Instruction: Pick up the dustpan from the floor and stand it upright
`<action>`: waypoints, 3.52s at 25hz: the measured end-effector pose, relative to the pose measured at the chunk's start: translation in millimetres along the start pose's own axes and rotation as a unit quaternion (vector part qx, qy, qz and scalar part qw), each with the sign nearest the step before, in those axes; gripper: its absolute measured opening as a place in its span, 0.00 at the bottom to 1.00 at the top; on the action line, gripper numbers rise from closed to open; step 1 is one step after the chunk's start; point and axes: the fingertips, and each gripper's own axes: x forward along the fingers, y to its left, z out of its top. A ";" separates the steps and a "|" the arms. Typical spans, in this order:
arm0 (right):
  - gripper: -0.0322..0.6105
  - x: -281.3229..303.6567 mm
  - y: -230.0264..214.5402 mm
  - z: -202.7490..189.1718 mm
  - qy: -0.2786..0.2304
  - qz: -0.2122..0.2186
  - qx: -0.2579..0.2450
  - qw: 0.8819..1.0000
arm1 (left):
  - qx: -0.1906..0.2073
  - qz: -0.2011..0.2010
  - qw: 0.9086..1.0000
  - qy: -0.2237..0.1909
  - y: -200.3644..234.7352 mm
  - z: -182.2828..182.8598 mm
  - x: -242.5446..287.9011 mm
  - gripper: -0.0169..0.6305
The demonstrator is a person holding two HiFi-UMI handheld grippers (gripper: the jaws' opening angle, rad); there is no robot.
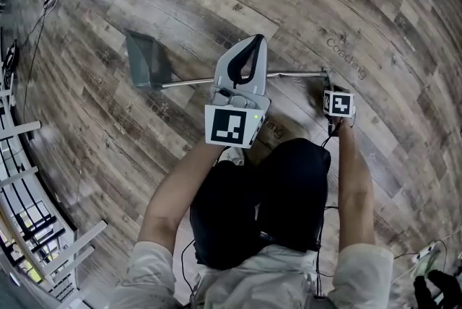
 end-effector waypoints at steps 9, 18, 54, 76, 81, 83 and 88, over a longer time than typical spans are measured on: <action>0.31 15.9 -1.0 -21.0 0.025 -0.008 -0.011 1.000 | 0.006 -0.010 1.000 0.007 -6.9 -6.1 -6.4 0.06; 0.18 16.5 1.0 -17.0 0.022 -0.003 0.010 1.000 | 0.007 -0.007 1.000 0.009 -5.7 -8.7 -6.3 0.06; 0.17 -422.5 141.4 296.6 -0.452 -0.065 -0.260 0.851 | 0.017 0.053 0.997 -0.057 -0.4 218.2 -25.4 0.06; 0.16 -696.1 253.0 390.7 -0.551 -0.210 -0.483 0.648 | 0.041 0.130 0.986 -0.090 55.2 376.8 -92.7 0.06; 0.16 -723.6 266.5 401.9 -0.533 -0.248 -0.541 0.602 | 0.048 0.139 0.984 -0.102 62.6 394.9 -95.9 0.06; 0.16 -730.6 274.4 402.6 -0.530 -0.262 -0.559 0.581 | 0.051 0.141 0.983 -0.105 66.1 396.2 -99.3 0.06; 0.16 -755.7 292.7 401.3 -0.524 -0.297 -0.599 0.528 | 0.059 0.155 0.980 -0.110 74.1 410.7 -110.3 0.06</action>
